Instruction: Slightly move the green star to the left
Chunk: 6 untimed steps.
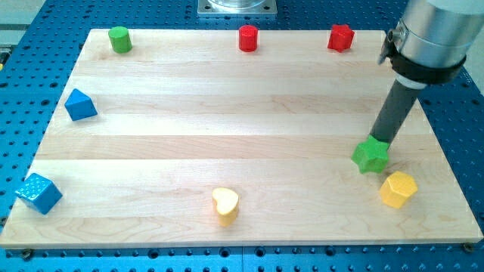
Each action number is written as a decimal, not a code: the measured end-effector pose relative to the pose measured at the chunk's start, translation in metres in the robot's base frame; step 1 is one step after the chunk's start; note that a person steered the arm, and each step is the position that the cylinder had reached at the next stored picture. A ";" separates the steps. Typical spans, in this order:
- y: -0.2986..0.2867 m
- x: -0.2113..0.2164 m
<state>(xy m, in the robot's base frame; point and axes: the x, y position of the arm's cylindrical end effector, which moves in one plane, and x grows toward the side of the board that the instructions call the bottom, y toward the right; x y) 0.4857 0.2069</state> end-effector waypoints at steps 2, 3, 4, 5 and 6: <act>0.052 0.028; 0.013 0.023; -0.015 0.012; -0.028 -0.012; -0.063 -0.058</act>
